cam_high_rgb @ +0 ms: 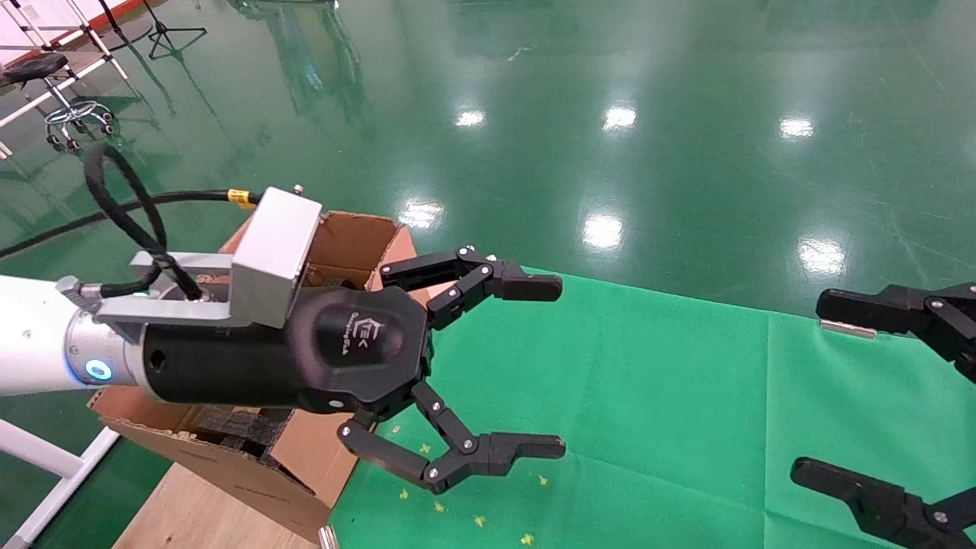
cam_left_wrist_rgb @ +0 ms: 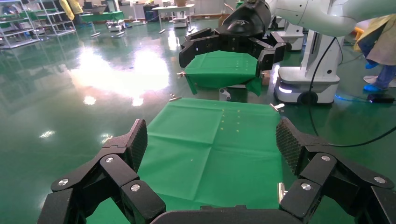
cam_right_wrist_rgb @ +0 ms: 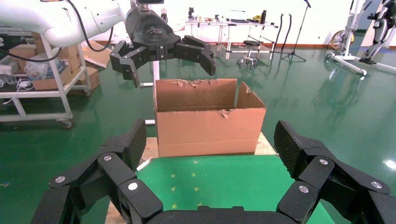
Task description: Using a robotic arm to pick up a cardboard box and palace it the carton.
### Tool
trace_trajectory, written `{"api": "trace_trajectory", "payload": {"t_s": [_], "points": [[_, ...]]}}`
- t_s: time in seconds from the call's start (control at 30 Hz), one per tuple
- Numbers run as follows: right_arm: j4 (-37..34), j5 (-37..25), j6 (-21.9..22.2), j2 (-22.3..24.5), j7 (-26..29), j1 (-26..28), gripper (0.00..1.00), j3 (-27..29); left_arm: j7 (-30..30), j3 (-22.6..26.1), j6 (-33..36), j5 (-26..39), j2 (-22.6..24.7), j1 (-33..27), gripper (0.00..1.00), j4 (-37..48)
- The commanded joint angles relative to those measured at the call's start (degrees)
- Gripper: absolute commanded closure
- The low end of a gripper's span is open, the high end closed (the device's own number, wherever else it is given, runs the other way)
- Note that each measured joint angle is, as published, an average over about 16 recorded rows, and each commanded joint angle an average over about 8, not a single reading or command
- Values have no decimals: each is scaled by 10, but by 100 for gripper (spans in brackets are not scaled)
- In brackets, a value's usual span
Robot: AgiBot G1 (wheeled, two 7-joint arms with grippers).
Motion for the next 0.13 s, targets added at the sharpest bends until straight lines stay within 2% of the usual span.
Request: {"api": "trace_trajectory", "payload": {"t_s": [0.03, 0.13], "points": [[0, 0, 0, 0, 0, 0, 0, 0, 0, 0, 0, 0, 0, 0, 0, 0], [0, 0, 0, 0, 0, 0, 0, 0, 0, 0, 0, 0, 0, 0, 0, 0]]}}
